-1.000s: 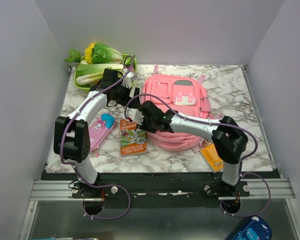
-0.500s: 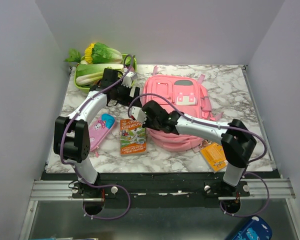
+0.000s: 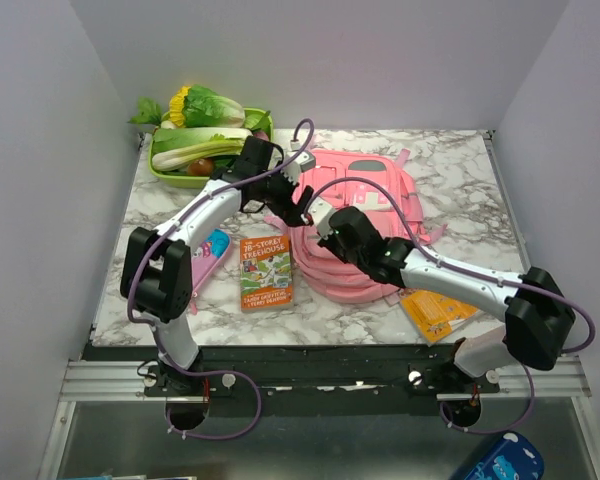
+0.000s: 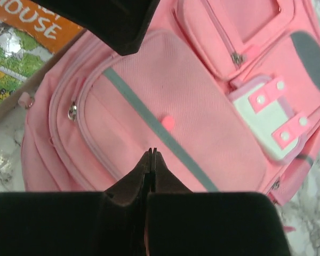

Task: Pack the student bag
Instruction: Adjust the student bag at the center of the board.

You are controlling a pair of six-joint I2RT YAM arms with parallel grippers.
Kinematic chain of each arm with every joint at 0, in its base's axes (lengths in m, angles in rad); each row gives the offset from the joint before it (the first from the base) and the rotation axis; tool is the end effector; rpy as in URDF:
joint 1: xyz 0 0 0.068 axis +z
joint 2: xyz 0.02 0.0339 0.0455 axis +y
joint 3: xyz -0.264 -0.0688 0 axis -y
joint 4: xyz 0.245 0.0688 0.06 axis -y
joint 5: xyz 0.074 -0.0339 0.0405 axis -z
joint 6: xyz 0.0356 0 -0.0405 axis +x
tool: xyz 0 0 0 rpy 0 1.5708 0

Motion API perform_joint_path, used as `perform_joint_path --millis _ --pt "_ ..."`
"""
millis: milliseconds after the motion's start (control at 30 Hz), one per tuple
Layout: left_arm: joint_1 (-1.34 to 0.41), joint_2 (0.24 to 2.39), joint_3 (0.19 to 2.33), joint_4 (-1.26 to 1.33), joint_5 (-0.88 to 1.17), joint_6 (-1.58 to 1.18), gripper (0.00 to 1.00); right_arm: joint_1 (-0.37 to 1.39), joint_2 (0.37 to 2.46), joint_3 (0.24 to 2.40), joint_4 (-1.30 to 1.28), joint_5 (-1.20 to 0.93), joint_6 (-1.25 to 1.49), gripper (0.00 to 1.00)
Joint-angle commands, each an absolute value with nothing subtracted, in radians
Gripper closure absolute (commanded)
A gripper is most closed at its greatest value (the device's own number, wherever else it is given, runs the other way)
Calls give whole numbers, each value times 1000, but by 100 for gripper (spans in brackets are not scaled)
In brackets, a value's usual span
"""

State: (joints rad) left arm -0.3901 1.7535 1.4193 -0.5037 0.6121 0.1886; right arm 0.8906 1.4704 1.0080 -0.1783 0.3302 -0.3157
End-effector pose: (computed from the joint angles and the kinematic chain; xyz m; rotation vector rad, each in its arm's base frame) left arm 0.3512 -0.1665 0.2728 0.9434 2.1705 -0.8293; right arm 0.2139 0.2461 0.2562 -1.0788 1.8852 -0.0379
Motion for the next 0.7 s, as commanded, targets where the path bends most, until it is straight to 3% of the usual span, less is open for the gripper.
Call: perform_joint_path --millis 0,300,667 --pt "-445 1828 1486 -534 603 255 1 896 1381 936 -212 413 -34 78" --pt "-465 1982 1657 -567 620 253 1 877 1302 810 -317 407 247 75" --pt "-472 2068 1687 -615 607 282 1 718 1410 857 -365 408 345 86"
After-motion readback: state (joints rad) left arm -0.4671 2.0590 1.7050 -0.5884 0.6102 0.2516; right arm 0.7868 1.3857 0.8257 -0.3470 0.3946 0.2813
